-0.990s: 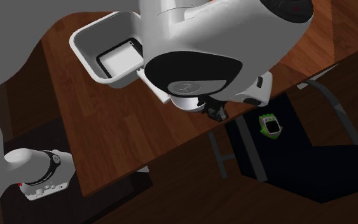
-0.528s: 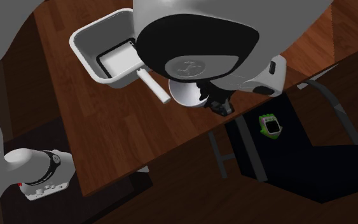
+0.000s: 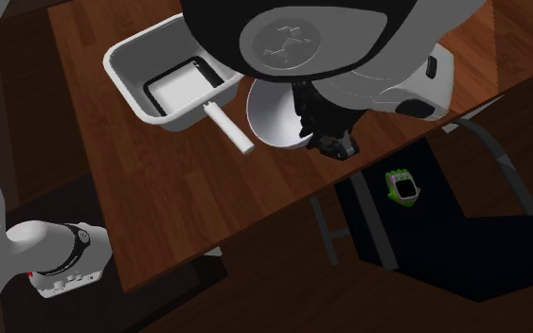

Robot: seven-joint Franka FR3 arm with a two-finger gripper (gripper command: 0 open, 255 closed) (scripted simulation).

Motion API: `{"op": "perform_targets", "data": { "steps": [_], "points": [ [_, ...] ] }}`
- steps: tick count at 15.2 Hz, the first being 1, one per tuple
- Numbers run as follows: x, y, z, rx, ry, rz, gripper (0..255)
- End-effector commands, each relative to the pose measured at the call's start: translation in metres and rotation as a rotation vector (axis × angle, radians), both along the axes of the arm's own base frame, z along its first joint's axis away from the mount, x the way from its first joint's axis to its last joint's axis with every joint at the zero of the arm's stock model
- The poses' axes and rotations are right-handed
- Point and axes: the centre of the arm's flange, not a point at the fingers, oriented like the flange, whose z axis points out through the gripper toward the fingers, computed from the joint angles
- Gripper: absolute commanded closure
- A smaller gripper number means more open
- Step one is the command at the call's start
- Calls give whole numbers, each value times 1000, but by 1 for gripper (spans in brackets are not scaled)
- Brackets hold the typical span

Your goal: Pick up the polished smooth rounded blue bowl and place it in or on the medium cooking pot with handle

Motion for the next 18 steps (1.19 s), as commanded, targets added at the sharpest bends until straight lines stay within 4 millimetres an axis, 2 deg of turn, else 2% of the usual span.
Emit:
{"op": "perform_targets", "data": {
  "steps": [1, 9, 18],
  "points": [
    [0, -1, 11, 0, 0, 0, 255],
    [0, -1, 50, 0, 0, 0, 255],
    [-55, 104, 62, 0, 0, 0, 255]
  ]
}}
